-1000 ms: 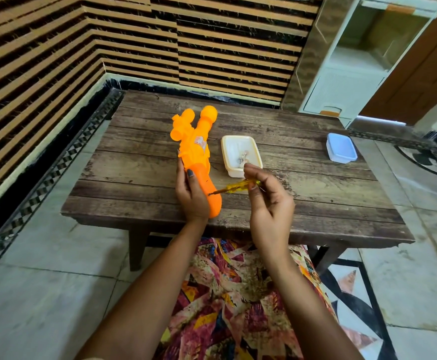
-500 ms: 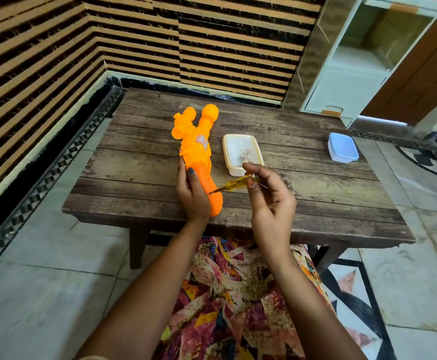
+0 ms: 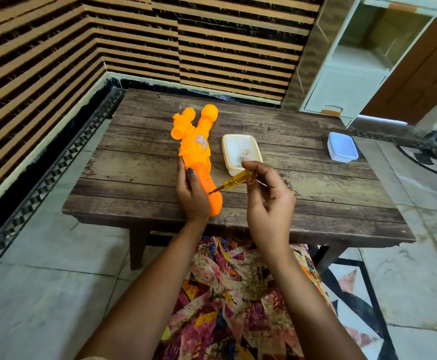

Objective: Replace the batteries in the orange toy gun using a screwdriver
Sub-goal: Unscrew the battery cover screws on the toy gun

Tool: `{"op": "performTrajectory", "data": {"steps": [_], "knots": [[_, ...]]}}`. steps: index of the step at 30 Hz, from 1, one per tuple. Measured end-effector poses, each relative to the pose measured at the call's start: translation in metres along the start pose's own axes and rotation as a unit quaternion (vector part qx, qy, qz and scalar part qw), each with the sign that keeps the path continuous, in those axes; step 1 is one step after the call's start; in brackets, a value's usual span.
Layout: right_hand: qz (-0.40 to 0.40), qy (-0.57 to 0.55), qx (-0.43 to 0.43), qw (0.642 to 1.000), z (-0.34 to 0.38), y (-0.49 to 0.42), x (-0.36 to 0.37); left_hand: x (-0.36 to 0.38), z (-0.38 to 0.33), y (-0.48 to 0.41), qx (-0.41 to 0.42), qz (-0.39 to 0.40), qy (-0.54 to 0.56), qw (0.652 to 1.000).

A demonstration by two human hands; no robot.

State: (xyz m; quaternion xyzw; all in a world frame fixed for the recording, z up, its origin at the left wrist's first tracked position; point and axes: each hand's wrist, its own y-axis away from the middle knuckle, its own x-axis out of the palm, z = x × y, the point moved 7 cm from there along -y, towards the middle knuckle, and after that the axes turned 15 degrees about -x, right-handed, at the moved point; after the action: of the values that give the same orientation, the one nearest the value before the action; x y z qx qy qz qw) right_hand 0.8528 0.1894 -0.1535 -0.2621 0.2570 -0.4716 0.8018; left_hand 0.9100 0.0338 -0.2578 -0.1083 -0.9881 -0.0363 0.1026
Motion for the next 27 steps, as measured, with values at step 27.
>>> {"op": "performTrajectory", "data": {"steps": [27], "knots": [[0.015, -0.083, 0.032, 0.996, -0.003, 0.002, 0.012, 0.0, 0.0, 0.0, 0.011, -0.003, -0.001, 1.0]]}}
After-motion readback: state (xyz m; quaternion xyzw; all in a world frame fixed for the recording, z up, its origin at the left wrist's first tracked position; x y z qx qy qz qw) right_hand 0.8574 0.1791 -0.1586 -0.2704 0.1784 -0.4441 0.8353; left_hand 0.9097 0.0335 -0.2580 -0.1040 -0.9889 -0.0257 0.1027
